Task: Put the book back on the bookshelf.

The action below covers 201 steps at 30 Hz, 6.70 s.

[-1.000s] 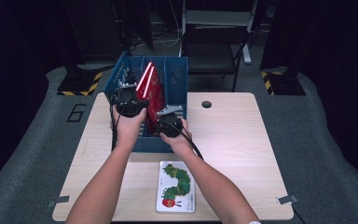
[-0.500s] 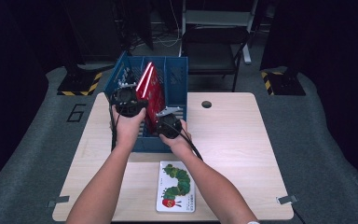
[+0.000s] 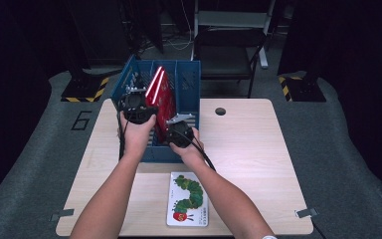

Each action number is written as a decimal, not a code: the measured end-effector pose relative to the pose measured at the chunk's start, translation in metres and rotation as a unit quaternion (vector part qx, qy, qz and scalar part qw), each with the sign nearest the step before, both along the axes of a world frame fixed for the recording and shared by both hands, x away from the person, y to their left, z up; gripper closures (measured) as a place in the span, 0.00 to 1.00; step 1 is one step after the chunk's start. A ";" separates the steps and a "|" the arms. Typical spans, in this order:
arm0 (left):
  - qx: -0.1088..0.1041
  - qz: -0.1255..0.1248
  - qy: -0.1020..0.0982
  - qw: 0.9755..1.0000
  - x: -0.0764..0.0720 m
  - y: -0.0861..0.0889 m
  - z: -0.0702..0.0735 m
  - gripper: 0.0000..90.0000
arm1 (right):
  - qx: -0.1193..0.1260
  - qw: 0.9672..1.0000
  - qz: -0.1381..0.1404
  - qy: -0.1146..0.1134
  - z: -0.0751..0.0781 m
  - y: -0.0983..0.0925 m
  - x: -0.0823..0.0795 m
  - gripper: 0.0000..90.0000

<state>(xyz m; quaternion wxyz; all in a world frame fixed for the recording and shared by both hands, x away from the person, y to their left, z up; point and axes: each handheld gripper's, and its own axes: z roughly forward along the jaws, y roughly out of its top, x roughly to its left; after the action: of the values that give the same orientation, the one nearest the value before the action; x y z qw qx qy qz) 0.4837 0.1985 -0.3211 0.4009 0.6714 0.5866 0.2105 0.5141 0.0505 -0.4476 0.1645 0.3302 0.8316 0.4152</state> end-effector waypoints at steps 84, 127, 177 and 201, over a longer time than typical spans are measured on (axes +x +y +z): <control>-0.032 -0.044 -0.034 0.998 -0.014 0.015 0.018 0.59 | 0.038 0.998 -0.028 0.034 0.033 -0.010 0.003 0.60; -0.015 -0.120 -0.055 0.991 -0.093 0.048 -0.040 0.51 | 0.068 0.998 0.015 -0.006 0.045 -0.066 -0.083 0.45; 0.009 -0.215 0.012 0.977 -0.143 0.029 -0.152 0.47 | 0.035 0.999 0.002 -0.006 -0.030 -0.126 -0.171 0.42; 0.024 -0.246 0.057 0.967 -0.131 0.002 -0.178 0.39 | 0.019 0.998 -0.008 0.067 -0.058 -0.132 -0.161 0.36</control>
<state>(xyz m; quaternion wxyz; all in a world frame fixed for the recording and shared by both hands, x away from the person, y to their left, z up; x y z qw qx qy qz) 0.3526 0.2008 -0.4990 0.3898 0.8157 0.4196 0.0809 0.3534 -0.0814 -0.5057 0.1050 0.3671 0.8300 0.4066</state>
